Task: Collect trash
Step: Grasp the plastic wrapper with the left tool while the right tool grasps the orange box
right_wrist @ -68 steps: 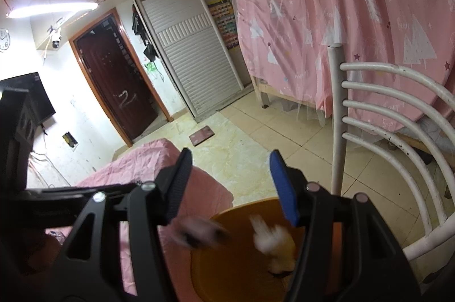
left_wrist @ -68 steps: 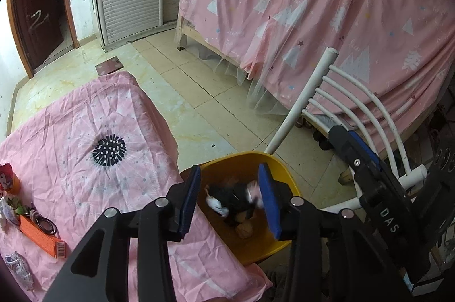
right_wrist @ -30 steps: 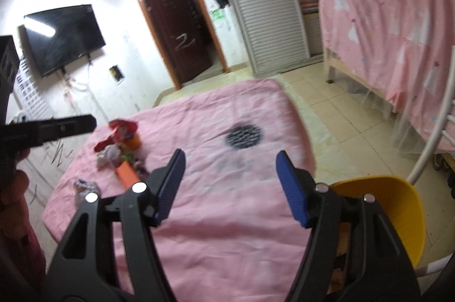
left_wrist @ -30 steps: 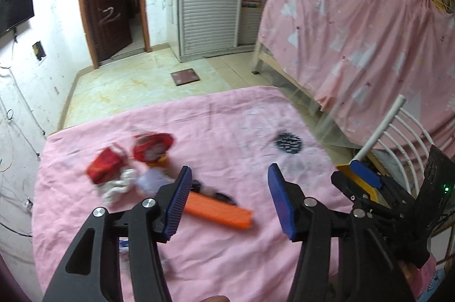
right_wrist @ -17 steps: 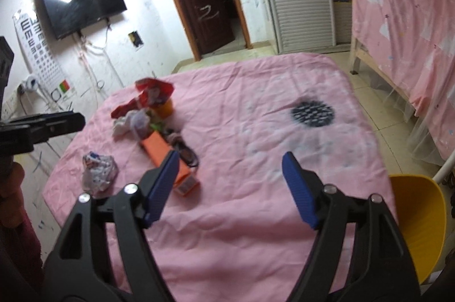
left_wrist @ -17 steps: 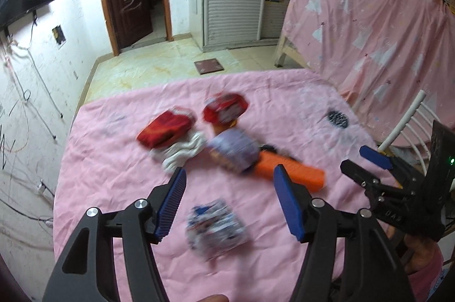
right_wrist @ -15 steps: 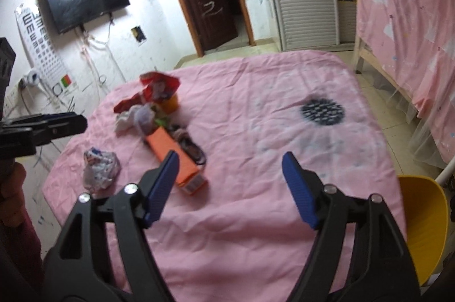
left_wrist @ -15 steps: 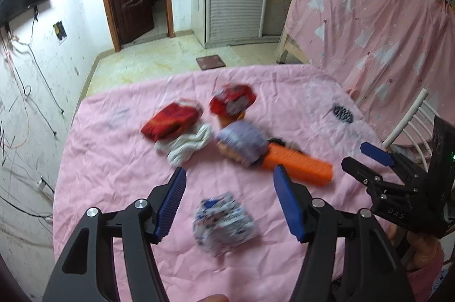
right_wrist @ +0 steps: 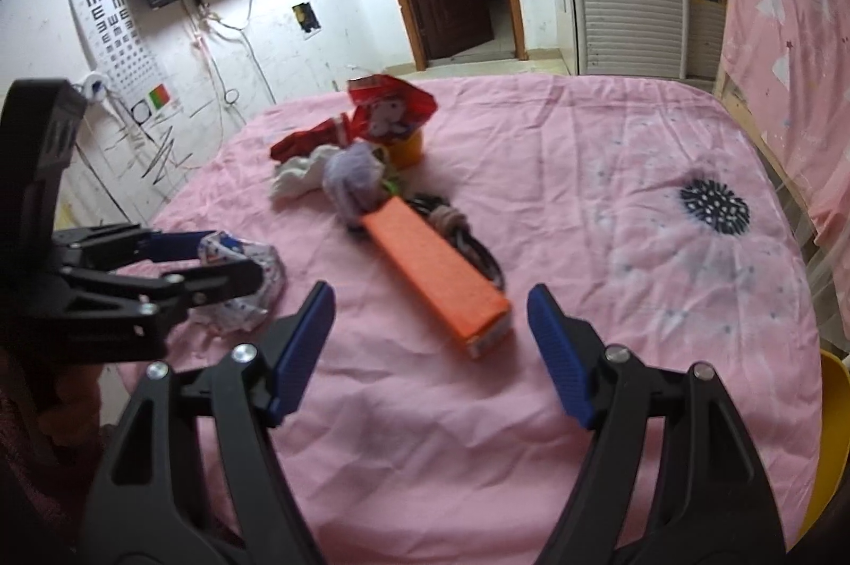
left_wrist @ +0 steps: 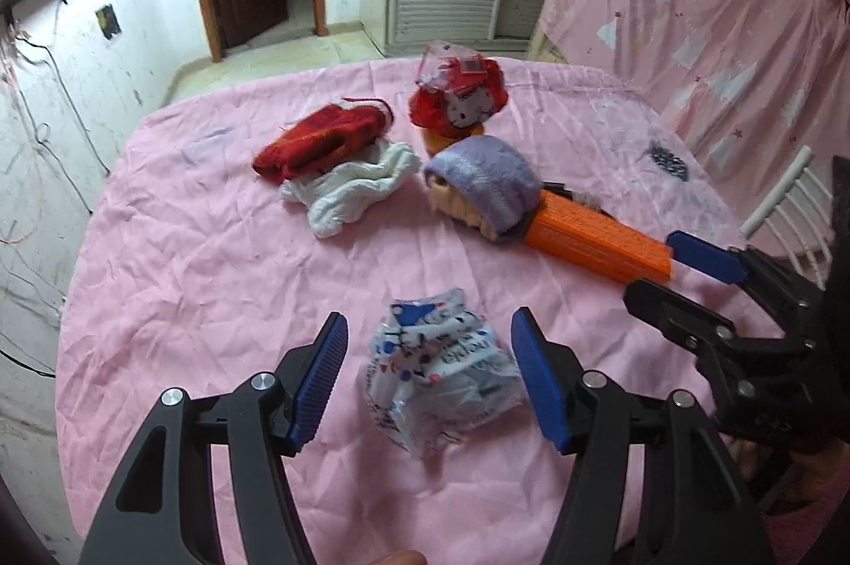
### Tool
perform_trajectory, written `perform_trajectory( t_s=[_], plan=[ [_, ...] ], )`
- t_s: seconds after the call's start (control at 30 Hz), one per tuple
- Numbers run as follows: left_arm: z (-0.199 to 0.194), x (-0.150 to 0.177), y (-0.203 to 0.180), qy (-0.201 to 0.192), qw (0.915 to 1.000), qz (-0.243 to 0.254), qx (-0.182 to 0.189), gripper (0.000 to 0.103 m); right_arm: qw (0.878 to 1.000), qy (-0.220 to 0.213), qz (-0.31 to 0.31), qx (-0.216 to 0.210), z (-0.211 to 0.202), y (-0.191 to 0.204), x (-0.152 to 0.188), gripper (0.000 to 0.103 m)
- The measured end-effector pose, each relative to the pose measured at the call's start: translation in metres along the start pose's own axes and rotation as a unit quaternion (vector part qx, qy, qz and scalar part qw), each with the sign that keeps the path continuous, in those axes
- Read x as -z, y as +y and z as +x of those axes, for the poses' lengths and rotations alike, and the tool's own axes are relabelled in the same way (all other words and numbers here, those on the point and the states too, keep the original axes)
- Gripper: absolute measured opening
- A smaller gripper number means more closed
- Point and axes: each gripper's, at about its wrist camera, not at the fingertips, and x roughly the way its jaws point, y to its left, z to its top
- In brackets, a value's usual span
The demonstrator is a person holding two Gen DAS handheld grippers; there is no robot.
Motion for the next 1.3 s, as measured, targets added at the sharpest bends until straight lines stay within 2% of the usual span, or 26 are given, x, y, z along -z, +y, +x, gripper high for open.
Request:
perform_trajectory(
  t_s=[0.2,0.23,0.3,0.37,0.5,0.8,1.07,1.23,1.3],
  plan=[
    [0.005,0.003,-0.001,-0.003,0.9999,0.015,-0.004,0.055,1.000,0.004,-0.011,-0.013,0.002,0.012,-0.002,0.072],
    [0.004,0.005,-0.001,-0.005,0.9999,0.016,-0.001,0.053,1.000,0.005,-0.013,-0.015,0.002,0.014,-0.002,0.072],
    [0.006,0.006,-0.001,-0.001,0.9999,0.014,0.008,0.038,1.000,0.007,-0.016,-0.016,0.004,0.017,-0.003,0.072],
    [0.005,0.007,0.000,0.001,0.9997,0.014,0.020,0.032,1.000,0.009,-0.018,-0.015,0.007,0.019,-0.003,0.072],
    [0.000,0.010,0.005,-0.002,0.9997,0.009,0.024,0.025,0.999,0.013,-0.029,-0.009,0.013,0.024,-0.004,0.072],
    [-0.022,0.010,0.027,-0.029,0.9994,-0.013,0.015,0.024,0.998,0.024,-0.050,0.001,0.030,0.035,-0.016,0.072],
    [-0.025,0.010,0.044,-0.032,0.9989,-0.033,0.012,0.024,0.994,0.067,-0.090,-0.004,0.052,0.053,-0.019,0.072],
    [-0.024,0.009,0.055,-0.030,0.9984,-0.046,0.010,0.024,0.987,0.089,-0.135,0.010,0.063,0.070,-0.018,0.071],
    [-0.023,0.009,0.059,-0.028,0.9981,-0.054,0.011,0.025,0.985,0.089,-0.145,0.010,0.063,0.074,-0.017,0.061]
  ],
)
